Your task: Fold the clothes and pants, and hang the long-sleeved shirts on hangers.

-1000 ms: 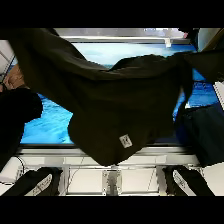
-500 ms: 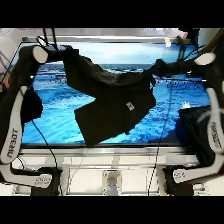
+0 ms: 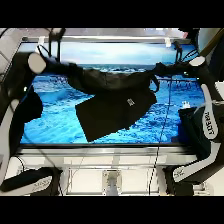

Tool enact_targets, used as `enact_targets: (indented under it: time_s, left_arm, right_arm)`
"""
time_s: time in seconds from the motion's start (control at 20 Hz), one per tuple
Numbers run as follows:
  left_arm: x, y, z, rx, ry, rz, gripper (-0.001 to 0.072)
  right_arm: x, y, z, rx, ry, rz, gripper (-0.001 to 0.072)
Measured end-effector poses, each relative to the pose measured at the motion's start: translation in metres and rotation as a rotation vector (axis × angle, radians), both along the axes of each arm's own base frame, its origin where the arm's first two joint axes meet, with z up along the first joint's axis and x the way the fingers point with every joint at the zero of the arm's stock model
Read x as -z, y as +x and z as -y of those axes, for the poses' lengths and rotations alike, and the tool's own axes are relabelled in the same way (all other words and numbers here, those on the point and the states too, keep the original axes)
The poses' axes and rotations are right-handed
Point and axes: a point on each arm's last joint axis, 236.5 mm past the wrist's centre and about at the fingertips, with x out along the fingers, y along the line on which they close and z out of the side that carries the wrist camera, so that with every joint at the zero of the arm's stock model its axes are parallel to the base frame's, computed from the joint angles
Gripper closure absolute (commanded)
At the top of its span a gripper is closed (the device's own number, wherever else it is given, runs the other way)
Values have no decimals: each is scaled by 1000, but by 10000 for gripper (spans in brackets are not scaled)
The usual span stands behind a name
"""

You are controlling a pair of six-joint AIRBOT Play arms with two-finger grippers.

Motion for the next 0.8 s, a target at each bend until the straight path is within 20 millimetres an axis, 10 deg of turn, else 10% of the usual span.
enact_targets:
  time_s: [0.4, 0.8]
  left_arm:
    - [102, -173, 36, 40, -18, -341, 701]
    - [160, -250, 50, 47, 19, -526, 687]
  right_arm:
    - [58, -93, 43, -159, -258, -304, 694]
    - [106, -134, 71, -177, -380, -480, 691]
